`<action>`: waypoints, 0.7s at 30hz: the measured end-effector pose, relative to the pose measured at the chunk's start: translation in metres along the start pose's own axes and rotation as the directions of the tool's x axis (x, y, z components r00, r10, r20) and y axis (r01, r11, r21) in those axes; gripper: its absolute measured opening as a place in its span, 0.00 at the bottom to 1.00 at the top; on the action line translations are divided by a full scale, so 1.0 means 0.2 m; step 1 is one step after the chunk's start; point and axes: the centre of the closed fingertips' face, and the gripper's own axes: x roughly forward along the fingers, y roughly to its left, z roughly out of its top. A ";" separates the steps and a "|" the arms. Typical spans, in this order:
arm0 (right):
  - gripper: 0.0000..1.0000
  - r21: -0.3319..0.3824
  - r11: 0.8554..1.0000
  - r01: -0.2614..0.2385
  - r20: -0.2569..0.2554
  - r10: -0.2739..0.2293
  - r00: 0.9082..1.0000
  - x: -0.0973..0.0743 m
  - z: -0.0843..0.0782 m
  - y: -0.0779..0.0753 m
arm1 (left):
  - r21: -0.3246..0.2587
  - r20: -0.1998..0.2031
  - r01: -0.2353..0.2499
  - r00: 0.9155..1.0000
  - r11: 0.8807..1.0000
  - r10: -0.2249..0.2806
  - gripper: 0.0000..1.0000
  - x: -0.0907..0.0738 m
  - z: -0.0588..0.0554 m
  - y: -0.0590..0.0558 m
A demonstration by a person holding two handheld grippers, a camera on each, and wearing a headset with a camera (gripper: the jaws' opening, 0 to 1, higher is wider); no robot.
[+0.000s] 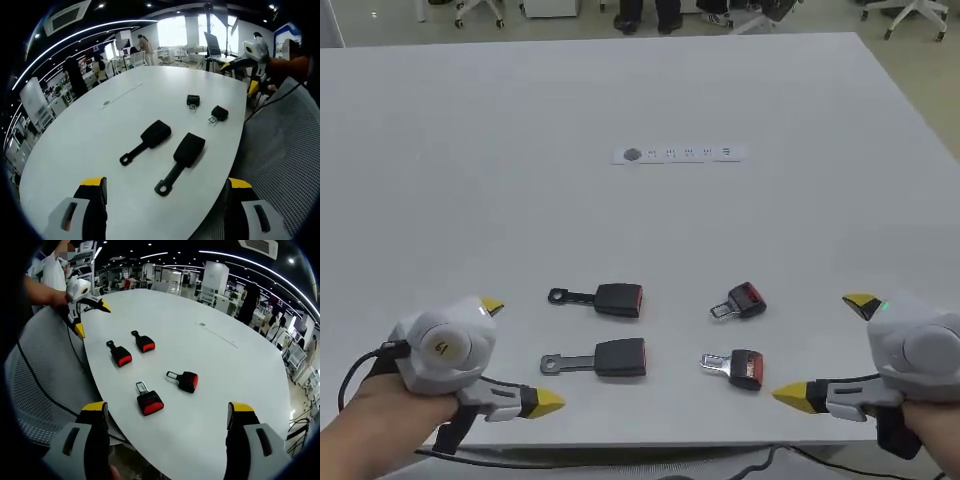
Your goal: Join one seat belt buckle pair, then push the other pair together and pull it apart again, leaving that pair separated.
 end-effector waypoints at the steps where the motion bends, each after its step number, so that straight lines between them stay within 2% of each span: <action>1: 0.99 -0.001 1.000 0.000 -0.001 0.000 1.000 0.00 0.00 0.00 | 0.001 0.000 0.001 1.000 1.000 -0.001 1.00 0.00 0.00 0.00; 15: 0.99 -0.001 1.000 0.001 -0.009 -0.001 1.000 0.00 -0.01 0.03 | 0.024 -0.001 0.009 1.000 1.000 -0.009 1.00 0.00 0.01 -0.02; 21: 0.99 -0.013 1.000 0.009 -0.003 -0.009 1.000 -0.01 0.03 0.04 | 0.025 -0.002 0.017 1.000 1.000 -0.017 1.00 0.00 0.02 -0.04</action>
